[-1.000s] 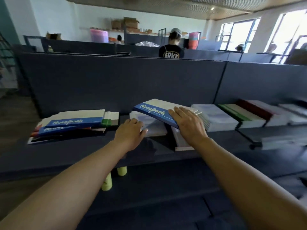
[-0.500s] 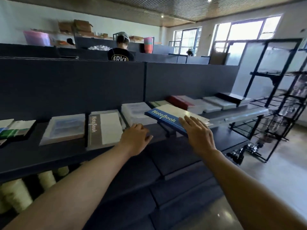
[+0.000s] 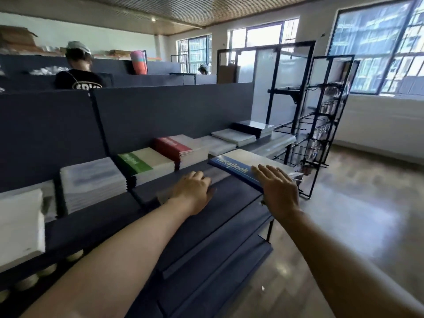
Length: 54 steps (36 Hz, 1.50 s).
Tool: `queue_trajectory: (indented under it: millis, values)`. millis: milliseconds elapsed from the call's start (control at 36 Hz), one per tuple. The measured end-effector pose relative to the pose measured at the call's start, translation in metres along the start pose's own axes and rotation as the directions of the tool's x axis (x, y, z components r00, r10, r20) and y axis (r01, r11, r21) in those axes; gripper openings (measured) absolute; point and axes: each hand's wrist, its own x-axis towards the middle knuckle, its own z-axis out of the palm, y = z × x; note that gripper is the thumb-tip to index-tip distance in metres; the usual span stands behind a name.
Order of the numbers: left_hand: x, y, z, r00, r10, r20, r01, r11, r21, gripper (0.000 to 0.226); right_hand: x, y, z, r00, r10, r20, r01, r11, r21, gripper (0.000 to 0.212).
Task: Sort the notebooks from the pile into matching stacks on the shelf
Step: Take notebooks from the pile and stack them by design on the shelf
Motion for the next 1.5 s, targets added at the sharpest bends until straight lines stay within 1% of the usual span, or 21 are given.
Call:
queue_trajectory:
  millis: [111,194,306,444,556,667,722,778,833,889,972,1028,1083,1111,1167,1222,1278,1333,1389,1417,1500]
  values:
    - [0.052,0.008,0.007,0.999,0.039,-0.032,-0.039,0.999,-0.01,0.042,0.018,0.035,0.021,1.0,-0.001,-0.018,0.001,0.999,-0.05,0.057]
    - [0.089,0.007,0.012,0.998,0.045,-0.041,-0.045,0.999,-0.007,0.043,0.035,0.057,0.036,1.0,0.003,-0.008,-0.003,0.998,-0.07,0.059]
    - [0.138,0.007,0.02,0.999,0.046,-0.022,-0.046,0.999,0.005,0.045,0.056,0.085,0.059,1.0,0.008,0.006,-0.007,0.996,-0.092,0.059]
    - [0.188,0.02,0.037,0.999,0.048,0.017,-0.047,0.997,-0.059,0.049,0.069,0.118,0.09,0.997,0.064,0.04,-0.06,0.994,-0.097,0.062]
    - [0.229,0.049,0.048,0.996,0.037,0.085,-0.017,0.974,-0.225,0.051,0.08,0.147,0.115,0.997,0.074,0.026,-0.072,0.993,-0.092,0.06]
    - [0.27,0.092,0.055,0.986,0.036,0.163,0.053,0.859,-0.508,0.057,0.092,0.181,0.139,0.998,0.054,0.026,-0.05,0.992,-0.111,0.059]
    - [0.29,0.115,0.056,0.986,0.046,0.162,0.07,0.764,-0.641,0.064,0.099,0.203,0.151,0.998,0.045,0.044,-0.04,0.993,-0.11,0.059]
    - [0.313,0.137,0.058,0.991,0.019,0.13,0.091,0.618,-0.781,0.074,0.105,0.226,0.163,0.997,0.044,0.061,-0.038,0.994,-0.098,0.058]
    - [0.338,0.159,0.061,0.987,-0.066,0.143,0.158,0.425,-0.891,0.07,0.112,0.25,0.176,0.996,0.058,0.071,-0.051,0.994,-0.097,0.055]
    - [0.362,0.178,0.065,0.968,-0.14,0.207,0.228,0.149,-0.962,0.061,0.119,0.273,0.189,0.995,0.077,0.07,-0.072,0.994,-0.079,0.052]
    - [0.396,0.2,0.07,0.952,-0.122,0.28,0.247,-0.228,-0.942,0.057,0.128,0.301,0.203,0.996,0.061,0.059,-0.06,0.998,-0.027,0.051]
    - [0.419,0.21,0.071,0.933,-0.121,0.34,0.249,-0.465,-0.85,0.059,0.132,0.318,0.21,1.0,-0.006,0.004,0.006,1.0,-0.003,0.042]
    - [0.44,0.219,0.071,0.896,-0.171,0.409,0.229,-0.612,-0.757,0.051,0.136,0.333,0.218,0.997,-0.063,-0.051,0.064,0.998,0.025,0.031]
    - [0.449,0.222,0.072,0.87,-0.205,0.447,0.218,-0.654,-0.724,0.045,0.136,0.339,0.223,0.997,-0.066,-0.045,0.069,0.996,0.058,0.033]
    - [0.465,0.228,0.074,0.817,-0.278,0.505,0.208,-0.675,-0.708,0.038,0.138,0.35,0.237,0.999,-0.045,0.029,0.041,0.989,0.141,0.046]
    - [0.481,0.228,0.076,0.776,-0.357,0.52,0.204,-0.639,-0.742,0.029,0.143,0.359,0.249,0.985,-0.048,0.167,0.012,0.977,0.212,0.053]
    - [0.494,0.223,0.078,0.736,-0.46,0.496,0.189,-0.564,-0.804,0.02,0.151,0.37,0.259,0.924,-0.113,0.365,0.009,0.961,0.277,0.061]
    - [0.506,0.215,0.078,0.714,-0.551,0.431,0.162,-0.469,-0.868,0.024,0.16,0.382,0.272,0.838,-0.224,0.498,0.06,0.944,0.324,0.078]
    - [0.515,0.207,0.078,0.716,-0.608,0.342,0.14,-0.354,-0.925,0.026,0.169,0.393,0.282,0.764,-0.272,0.585,0.082,0.941,0.33,0.098]
    - [0.519,0.203,0.077,0.725,-0.622,0.296,0.126,-0.303,-0.945,0.023,0.174,0.398,0.288,0.749,-0.267,0.607,0.075,0.944,0.322,0.1]
    - [0.529,0.192,0.072,0.754,-0.636,0.163,0.064,-0.176,-0.982,0.011,0.186,0.414,0.312,0.783,-0.136,0.607,-0.103,0.934,0.342,0.091]
